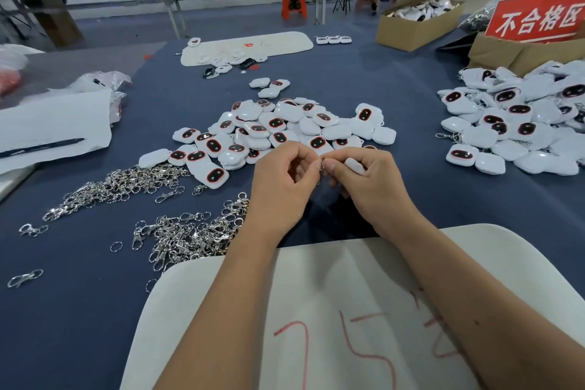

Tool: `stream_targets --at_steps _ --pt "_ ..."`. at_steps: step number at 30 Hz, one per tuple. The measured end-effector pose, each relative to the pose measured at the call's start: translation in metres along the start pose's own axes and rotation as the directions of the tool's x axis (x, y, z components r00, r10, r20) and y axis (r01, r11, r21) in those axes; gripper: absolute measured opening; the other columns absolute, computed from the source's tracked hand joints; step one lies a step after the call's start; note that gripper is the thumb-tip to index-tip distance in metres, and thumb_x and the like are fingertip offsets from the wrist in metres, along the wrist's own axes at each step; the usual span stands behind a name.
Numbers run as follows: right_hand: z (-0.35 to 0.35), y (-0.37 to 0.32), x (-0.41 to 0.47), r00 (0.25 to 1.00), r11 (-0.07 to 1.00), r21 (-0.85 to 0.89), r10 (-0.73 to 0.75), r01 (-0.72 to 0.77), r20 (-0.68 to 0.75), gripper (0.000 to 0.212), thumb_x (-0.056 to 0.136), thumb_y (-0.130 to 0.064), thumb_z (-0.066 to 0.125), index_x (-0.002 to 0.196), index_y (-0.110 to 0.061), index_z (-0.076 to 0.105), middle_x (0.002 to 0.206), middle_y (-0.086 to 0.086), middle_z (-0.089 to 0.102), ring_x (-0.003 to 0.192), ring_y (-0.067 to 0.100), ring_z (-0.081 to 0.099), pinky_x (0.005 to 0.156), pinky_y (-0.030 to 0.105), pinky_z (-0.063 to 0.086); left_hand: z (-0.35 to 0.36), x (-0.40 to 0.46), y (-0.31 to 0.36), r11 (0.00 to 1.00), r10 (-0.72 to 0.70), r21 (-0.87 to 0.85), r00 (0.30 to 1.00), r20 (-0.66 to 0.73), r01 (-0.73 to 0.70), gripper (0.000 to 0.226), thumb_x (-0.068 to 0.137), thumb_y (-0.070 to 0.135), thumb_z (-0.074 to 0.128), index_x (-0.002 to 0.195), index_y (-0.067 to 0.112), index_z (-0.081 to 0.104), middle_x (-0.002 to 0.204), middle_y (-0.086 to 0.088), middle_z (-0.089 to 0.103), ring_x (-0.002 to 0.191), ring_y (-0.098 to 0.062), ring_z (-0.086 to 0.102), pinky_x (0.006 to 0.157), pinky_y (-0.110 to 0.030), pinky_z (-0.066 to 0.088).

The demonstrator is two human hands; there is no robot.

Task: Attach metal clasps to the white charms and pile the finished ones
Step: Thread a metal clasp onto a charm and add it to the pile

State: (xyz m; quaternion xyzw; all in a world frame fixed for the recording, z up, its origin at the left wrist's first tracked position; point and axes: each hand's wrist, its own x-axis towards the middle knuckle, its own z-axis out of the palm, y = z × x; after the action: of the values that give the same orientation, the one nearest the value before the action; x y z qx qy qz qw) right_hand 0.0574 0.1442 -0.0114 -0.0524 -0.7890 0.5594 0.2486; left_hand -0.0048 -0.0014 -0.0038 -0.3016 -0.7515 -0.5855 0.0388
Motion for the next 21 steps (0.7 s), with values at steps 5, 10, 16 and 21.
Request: stream_targets --at_steps 5,10,16,21 --pt "-0.0031 -0.0021 -0.0015 0.999 0.999 0.042 -0.015 0.016 -0.028 0.018 0.094 -0.002 0.070 0.083 -0.013 0.079 0.069 -0.010 0.071 0.061 0.000 0.058 0.061 0.012 0.046 0.0007 -0.0003 -0.0017 0.997 0.057 0.053 0.998 0.007 -0.057 0.010 0.091 0.005 0.069 0.083 0.012 0.068 0.078 0.001 0.067 0.072 -0.015 0.060 0.065 -0.021 0.049" --pt "-0.0022 -0.0032 -0.0040 0.991 0.986 -0.115 -0.124 0.118 -0.050 0.019 0.093 0.000 0.070 0.083 -0.013 0.080 0.071 -0.008 0.071 0.071 0.007 0.063 0.072 0.018 0.049 -0.0026 0.0006 -0.0044 0.982 0.122 0.137 0.992 0.044 -0.127 0.010 0.090 0.005 0.070 0.083 0.013 0.069 0.081 0.004 0.067 0.075 -0.013 0.060 0.066 -0.013 0.044" --pt "0.0012 -0.0065 -0.0063 0.965 0.943 -0.247 -0.249 0.222 -0.086 0.016 0.091 0.003 0.071 0.087 -0.009 0.081 0.080 -0.006 0.075 0.080 0.011 0.068 0.077 0.027 0.052 -0.0012 -0.0006 -0.0072 0.962 0.145 0.228 0.988 0.047 -0.152 0.013 0.090 0.006 0.066 0.082 0.015 0.067 0.079 0.008 0.064 0.075 -0.006 0.056 0.065 -0.009 0.038" --pt "0.0014 -0.0067 -0.0065 0.929 0.881 -0.339 -0.367 0.331 -0.046 0.016 0.090 0.004 0.071 0.089 -0.009 0.080 0.081 0.000 0.075 0.079 0.018 0.068 0.076 0.038 0.053 -0.0009 -0.0006 -0.0057 0.965 0.150 0.215 0.988 0.031 -0.153 0.014 0.086 0.002 0.065 0.078 0.013 0.065 0.076 0.005 0.063 0.070 -0.010 0.056 0.063 -0.009 0.039"
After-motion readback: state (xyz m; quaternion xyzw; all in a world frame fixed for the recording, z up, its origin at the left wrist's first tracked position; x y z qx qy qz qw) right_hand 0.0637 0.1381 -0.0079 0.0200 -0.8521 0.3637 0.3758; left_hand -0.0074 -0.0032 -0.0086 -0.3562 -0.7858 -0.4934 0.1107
